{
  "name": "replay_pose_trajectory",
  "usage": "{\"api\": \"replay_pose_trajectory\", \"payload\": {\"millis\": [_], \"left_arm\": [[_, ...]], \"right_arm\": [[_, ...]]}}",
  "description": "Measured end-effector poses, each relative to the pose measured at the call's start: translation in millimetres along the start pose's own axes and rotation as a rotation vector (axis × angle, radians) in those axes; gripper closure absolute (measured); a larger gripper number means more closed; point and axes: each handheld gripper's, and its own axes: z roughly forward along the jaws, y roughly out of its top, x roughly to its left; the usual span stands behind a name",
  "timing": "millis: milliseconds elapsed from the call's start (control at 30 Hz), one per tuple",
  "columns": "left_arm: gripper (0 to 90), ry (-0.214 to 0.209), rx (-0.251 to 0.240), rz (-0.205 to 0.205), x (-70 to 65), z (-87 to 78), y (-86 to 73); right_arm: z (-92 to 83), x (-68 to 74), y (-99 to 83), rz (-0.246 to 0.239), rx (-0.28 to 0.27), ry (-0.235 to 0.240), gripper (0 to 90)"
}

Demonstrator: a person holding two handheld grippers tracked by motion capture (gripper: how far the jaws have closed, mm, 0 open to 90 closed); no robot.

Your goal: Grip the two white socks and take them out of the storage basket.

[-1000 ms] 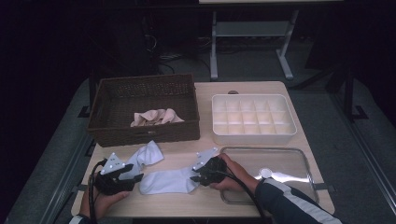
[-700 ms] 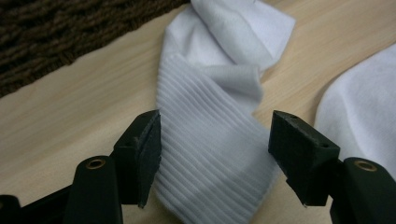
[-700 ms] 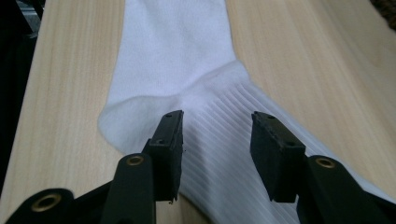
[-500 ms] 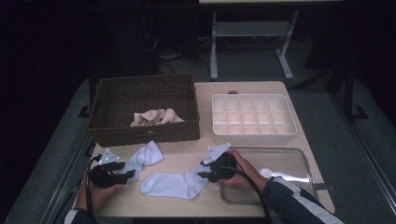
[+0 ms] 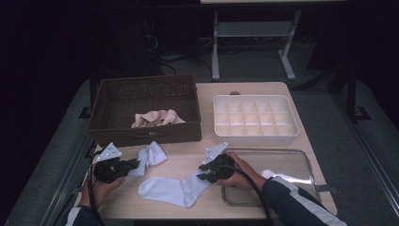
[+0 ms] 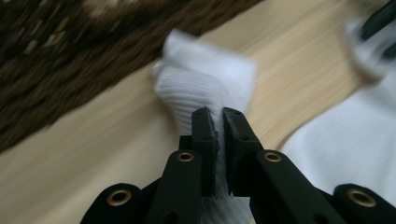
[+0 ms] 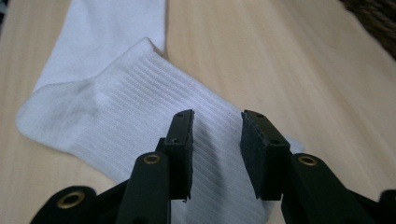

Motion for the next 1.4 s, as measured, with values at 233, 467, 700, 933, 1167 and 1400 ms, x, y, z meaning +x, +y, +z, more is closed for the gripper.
{"api": "replay_pose_trajectory", "payload": {"millis": [233,467,700,933,1167,1400], "left_arm": [[83.4,-0.16,-0.053,0.043,-33.5,28.2,36.7],[67.5,-0.205,0.024,0.08,-60.7,76.9,49.5],[42.5,-0.103,0.024,0.095,-41.7,47.3,45.3],[58.5,-0.143,0.087,0.074,-26.9,48.8,20.3],[71.0,-0.204,0.137,0.133,-48.7,69.7,17.2],[75.0,-0.231,0.182,0.212,-71.6,88.4,18.7]], "right_arm": [[4.1,10.6,7.8,-0.056,0.0,0.0,53.5],[-8.2,4.7,8.0,0.014,-0.056,-0.052,59.0],[-18.3,-4.4,2.5,0.063,-0.061,-0.139,77.9],[-18.6,0.4,21.2,0.093,-0.103,-0.117,76.3],[3.6,12.5,40.2,0.091,-0.082,-0.106,54.5],[21.9,3.5,34.7,0.151,0.011,-0.067,44.8]]}}
